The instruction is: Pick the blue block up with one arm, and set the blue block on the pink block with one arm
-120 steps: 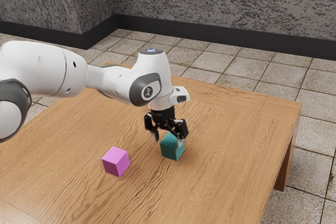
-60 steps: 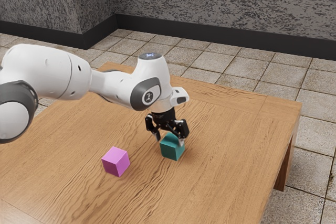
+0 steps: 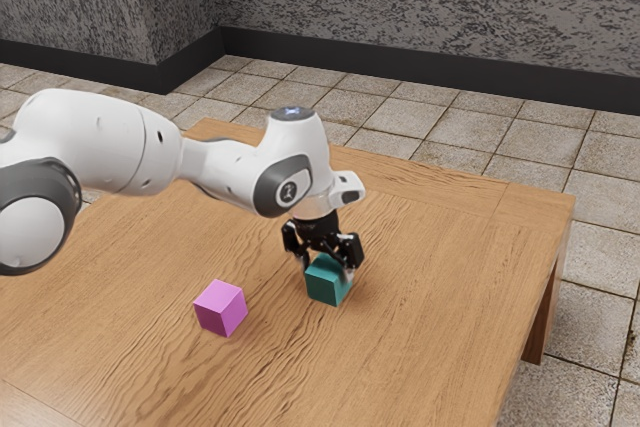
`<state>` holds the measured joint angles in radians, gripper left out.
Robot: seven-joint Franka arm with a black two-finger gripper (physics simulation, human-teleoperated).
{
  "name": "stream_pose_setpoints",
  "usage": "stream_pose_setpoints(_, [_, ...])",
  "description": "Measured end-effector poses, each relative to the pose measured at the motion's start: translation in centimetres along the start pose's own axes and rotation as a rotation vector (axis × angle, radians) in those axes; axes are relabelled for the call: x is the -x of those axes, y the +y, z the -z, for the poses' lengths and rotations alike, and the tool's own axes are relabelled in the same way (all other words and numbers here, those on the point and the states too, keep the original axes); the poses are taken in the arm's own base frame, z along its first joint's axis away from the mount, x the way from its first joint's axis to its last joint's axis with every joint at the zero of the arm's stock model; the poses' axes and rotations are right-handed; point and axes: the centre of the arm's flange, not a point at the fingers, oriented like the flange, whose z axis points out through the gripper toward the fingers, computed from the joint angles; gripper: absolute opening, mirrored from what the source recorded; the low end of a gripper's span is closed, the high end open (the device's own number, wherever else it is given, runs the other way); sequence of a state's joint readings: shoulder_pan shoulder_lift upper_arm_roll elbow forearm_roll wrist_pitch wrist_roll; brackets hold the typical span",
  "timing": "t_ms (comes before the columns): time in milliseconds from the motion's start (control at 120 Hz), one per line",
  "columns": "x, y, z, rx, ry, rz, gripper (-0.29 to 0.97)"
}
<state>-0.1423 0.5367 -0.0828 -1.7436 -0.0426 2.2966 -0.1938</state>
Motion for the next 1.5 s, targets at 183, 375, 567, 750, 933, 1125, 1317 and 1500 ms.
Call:
stream_pose_setpoints(183, [0.1, -0.3, -0.5, -0.033, -0.015, -0.029, 0.64])
stream_pose_setpoints(375, [0.3, 0.3, -0.6, -0.048, -0.021, -0.055, 0.60])
stream_pose_setpoints(567, [0.3, 0.5, -0.7, -0.051, -0.024, -0.064, 0.51])
stream_pose_setpoints(750, [0.4, 0.7, -0.7, -0.052, -0.026, -0.071, 0.47])
stream_pose_setpoints(933, [0.4, 0.7, -0.6, -0.052, -0.026, -0.074, 0.44])
stream_pose_setpoints(1125, [0.4, 0.6, 0.5, -0.058, -0.020, -0.076, 0.42])
stream_pose_setpoints(1317, [0.6, 0.7, 2.1, -0.064, -0.014, -0.082, 0.39])
stream_pose_setpoints(1500, [1.5, 0.0, 4.9, -0.076, -0.002, -0.074, 0.37])
